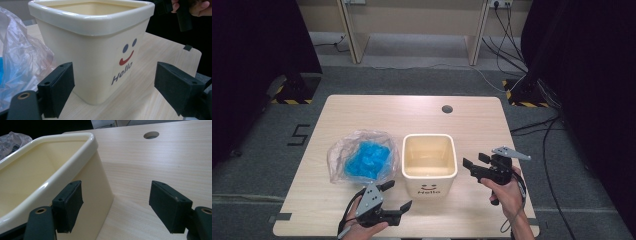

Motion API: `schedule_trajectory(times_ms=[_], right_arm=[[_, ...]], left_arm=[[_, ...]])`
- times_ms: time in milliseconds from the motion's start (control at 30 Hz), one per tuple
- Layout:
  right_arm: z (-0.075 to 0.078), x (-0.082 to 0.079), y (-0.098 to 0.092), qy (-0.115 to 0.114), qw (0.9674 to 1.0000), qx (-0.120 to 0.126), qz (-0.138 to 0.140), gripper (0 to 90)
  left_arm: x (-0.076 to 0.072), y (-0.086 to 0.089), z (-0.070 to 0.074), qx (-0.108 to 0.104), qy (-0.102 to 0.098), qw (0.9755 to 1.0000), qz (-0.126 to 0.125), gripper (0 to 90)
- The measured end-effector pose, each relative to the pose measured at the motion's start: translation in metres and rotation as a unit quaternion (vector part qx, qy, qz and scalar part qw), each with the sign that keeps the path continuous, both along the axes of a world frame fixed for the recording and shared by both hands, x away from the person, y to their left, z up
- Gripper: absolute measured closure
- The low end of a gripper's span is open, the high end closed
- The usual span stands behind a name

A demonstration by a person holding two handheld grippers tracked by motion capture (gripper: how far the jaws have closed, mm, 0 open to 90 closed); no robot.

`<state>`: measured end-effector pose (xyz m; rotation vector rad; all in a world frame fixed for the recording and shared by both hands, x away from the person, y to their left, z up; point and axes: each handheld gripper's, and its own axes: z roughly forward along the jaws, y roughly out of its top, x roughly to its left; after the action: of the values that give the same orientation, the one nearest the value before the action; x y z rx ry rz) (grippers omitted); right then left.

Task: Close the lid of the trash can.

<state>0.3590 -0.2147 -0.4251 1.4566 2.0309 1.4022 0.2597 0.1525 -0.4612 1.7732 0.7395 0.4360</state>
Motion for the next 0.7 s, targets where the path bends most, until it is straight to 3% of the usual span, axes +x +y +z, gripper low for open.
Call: schedule_trajectory(times_ms=[233, 700], right_arm=[[-0.009, -0.010, -0.003, -0.001, 0.9998, 0.017, -0.003, 26.5], [-0.030, -0.024, -0.011, 0.015, 0.9998, 0.016, -0.003, 24.8]], left_arm=[[-0.001, 0.003, -0.005, 0.007, 0.002, 1.0000, 0.001, 15.6], [-0.001, 0.005, -0.012, 0.019, 0.001, 0.9998, 0.000, 15.6]])
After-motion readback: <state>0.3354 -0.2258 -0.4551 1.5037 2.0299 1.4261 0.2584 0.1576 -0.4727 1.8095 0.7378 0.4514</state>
